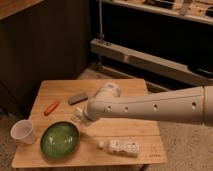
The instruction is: Place the white sponge in the ceramic bowl
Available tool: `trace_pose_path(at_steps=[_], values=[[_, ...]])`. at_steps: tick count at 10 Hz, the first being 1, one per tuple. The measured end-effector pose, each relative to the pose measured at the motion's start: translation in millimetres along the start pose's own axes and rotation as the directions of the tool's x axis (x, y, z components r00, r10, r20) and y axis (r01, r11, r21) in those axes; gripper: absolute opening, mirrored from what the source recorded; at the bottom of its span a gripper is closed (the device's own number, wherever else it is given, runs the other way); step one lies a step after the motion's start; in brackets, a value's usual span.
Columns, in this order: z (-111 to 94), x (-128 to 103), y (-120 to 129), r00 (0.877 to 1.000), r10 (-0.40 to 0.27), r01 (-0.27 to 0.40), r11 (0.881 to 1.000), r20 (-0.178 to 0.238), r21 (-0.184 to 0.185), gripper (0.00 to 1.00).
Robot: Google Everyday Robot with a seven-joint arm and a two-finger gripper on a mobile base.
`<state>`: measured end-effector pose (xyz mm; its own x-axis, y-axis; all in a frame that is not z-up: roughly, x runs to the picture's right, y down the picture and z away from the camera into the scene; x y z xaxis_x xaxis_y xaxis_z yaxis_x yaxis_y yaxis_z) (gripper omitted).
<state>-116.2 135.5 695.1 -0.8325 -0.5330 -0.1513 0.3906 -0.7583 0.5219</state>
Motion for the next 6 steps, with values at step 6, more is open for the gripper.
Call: trace_pose_path(at_steps=[6], values=[[8.8,15.3,-31.2,0.997,-0.056,0.057,0.998,0.058,-0.026,0.33]])
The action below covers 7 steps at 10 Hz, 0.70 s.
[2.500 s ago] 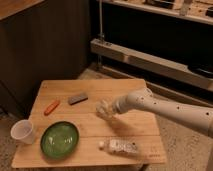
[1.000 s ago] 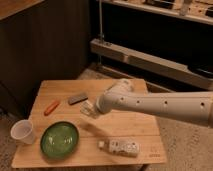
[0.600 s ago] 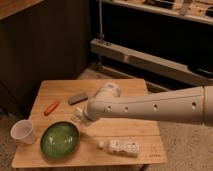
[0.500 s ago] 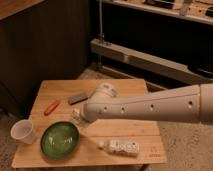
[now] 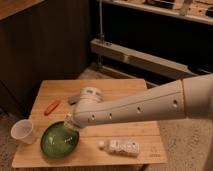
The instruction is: Place the white sponge in the ceramic bowl
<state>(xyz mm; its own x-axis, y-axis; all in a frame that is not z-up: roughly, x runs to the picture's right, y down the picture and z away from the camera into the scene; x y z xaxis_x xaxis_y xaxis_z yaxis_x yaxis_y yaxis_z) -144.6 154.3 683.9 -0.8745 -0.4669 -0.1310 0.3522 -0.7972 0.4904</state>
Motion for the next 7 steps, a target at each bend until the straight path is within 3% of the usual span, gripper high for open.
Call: trace_pose_path(at_steps=[7], values=[[11.5,10.3,-10.6,0.999,-0.034,0.034,0.999,0.014,-0.021,0.33]])
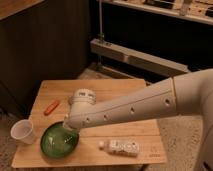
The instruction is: Place the white sponge in the ceramic bowl
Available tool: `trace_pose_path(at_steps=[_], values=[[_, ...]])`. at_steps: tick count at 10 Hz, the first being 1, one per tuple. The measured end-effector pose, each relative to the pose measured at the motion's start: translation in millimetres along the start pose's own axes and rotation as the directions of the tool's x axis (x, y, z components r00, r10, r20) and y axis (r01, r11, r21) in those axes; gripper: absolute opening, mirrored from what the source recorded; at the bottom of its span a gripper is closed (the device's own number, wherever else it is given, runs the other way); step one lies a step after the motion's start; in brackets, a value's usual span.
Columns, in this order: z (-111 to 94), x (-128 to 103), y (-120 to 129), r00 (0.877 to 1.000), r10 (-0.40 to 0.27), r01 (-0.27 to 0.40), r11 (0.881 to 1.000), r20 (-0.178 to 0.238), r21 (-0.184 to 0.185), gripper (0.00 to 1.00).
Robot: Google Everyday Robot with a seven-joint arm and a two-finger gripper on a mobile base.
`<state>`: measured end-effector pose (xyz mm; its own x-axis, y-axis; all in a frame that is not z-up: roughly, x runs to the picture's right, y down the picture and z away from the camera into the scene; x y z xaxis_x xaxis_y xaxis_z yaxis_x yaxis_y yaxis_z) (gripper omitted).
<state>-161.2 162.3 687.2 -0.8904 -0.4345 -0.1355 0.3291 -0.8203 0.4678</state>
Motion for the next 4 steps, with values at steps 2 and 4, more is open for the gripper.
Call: trace_pose_path(at_steps=[2,4], values=[[5.8,8.3,-13.0,1.0,-0.007,0.007,1.0,0.0,-0.002,0.41],[5.1,5.9,-8.0,1.0,-0.013,0.013,1.0,0.007,-0.008,0.58]])
